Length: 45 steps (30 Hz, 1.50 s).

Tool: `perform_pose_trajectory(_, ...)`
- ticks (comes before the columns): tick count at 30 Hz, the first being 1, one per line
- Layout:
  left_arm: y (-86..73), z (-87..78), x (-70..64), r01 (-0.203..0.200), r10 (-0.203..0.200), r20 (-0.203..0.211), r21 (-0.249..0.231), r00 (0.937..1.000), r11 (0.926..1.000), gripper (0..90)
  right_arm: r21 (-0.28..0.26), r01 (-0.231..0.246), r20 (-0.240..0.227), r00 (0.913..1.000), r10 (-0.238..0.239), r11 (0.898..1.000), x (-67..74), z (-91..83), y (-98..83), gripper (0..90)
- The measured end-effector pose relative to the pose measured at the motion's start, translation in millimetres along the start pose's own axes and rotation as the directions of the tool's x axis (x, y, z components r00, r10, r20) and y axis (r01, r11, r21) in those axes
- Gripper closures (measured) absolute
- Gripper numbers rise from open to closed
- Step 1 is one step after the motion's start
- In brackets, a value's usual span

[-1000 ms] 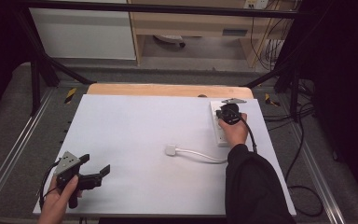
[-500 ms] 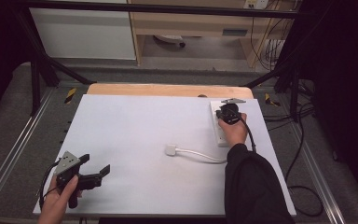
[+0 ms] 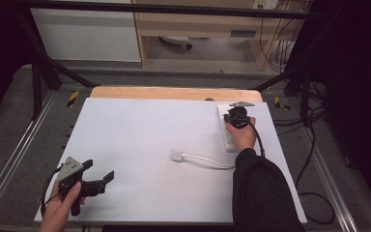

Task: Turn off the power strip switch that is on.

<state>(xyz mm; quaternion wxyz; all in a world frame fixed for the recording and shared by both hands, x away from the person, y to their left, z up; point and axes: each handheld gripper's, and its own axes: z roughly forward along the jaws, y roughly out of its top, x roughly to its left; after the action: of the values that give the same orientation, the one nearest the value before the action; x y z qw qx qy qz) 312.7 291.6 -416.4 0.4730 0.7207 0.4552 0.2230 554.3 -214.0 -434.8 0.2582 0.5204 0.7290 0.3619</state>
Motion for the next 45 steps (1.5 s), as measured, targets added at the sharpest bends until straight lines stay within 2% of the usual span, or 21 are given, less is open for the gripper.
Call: perform_pose_trajectory(45, 0.0, -0.1, -0.1, -0.005, 0.005, 0.0, 0.001, 1.0, 1.0, 5.9, 0.03, 0.007, 0.007, 0.9999, -0.007, 1.0, 1.0, 2.6, 2.5, 90.0)
